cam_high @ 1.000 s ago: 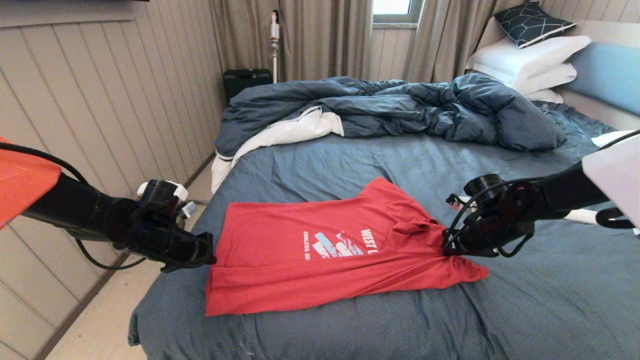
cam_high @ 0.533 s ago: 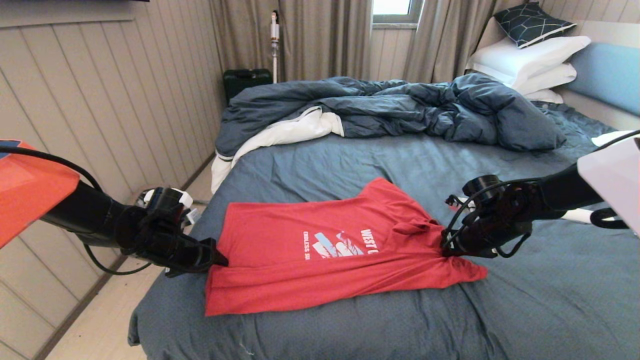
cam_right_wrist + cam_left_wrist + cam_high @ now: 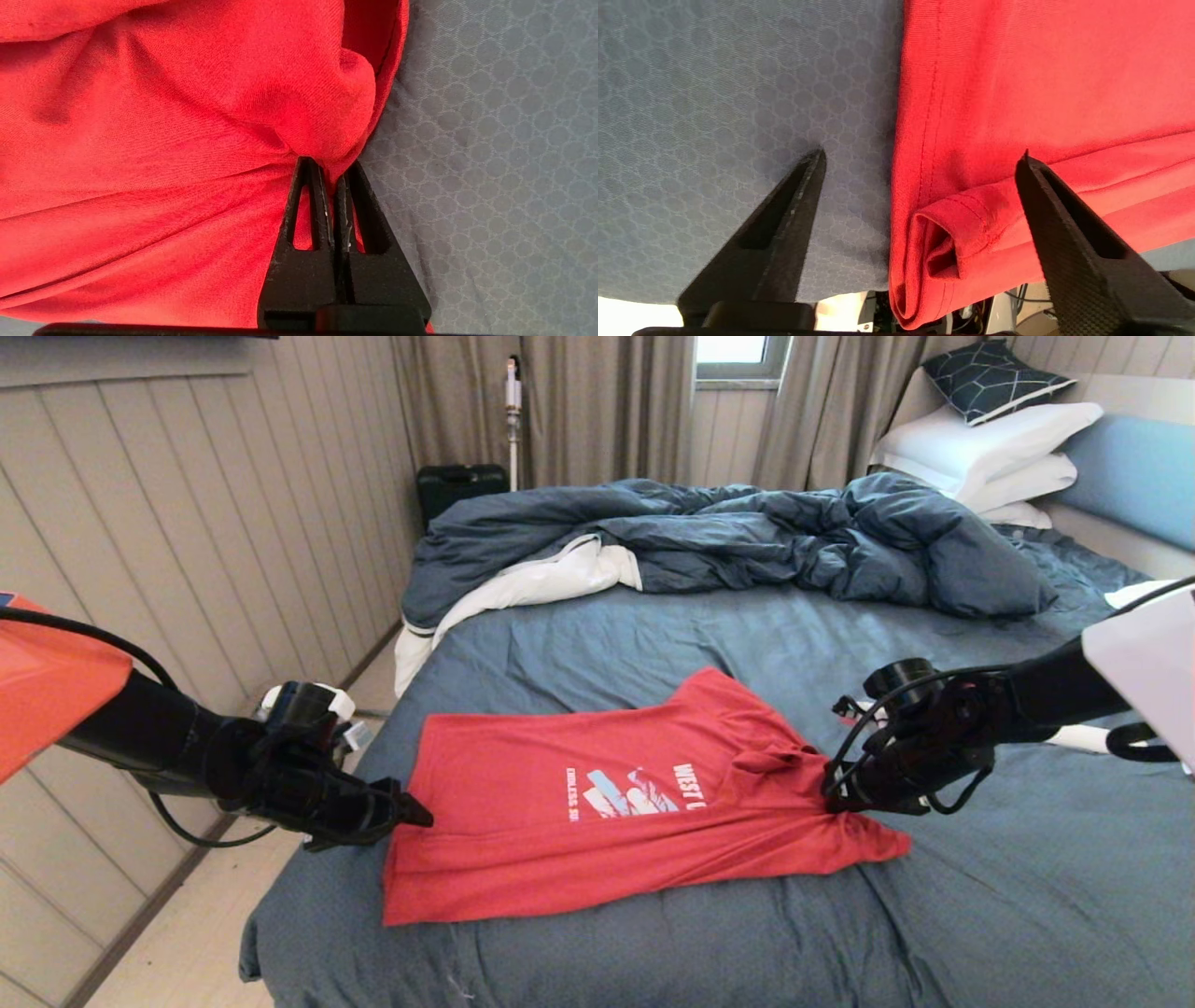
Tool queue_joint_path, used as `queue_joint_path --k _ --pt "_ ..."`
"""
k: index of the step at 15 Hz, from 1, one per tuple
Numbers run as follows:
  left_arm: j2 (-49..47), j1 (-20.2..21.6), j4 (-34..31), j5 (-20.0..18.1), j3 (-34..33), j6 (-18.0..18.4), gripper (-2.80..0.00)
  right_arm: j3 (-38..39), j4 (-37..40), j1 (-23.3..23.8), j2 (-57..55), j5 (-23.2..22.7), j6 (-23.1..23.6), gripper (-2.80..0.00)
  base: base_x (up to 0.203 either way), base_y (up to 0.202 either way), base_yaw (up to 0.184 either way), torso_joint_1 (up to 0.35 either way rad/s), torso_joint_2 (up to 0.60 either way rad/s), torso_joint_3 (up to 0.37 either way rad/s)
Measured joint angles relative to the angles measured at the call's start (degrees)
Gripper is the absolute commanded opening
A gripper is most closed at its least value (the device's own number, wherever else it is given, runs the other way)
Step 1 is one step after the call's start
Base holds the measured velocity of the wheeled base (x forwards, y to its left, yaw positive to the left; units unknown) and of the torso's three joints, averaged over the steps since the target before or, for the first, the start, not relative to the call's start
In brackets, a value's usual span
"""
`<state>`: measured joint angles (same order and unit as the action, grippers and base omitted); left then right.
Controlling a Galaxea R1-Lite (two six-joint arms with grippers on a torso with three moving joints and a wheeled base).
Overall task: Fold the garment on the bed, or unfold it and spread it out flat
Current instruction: Fold the red T-shirt
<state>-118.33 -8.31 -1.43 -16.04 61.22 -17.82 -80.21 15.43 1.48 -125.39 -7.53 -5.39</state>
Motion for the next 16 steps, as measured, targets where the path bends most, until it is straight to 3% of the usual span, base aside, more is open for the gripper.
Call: queue_joint_path --k 10,16 --pt "1.61 -0.02 0.13 0.09 0.35 0.56 0.00 0.67 -0.03 -1.78 0.28 0.64 -0.12 -2.80 0.000 0.000 0.000 0.000 0.00 0.000" --pt "-0.06 0.05 1.46 -0.20 -0.60 6.28 0.00 0.30 0.02 -2.32 0.26 0.57 -0.17 -2.80 0.000 0.000 0.000 0.000 0.00 0.000"
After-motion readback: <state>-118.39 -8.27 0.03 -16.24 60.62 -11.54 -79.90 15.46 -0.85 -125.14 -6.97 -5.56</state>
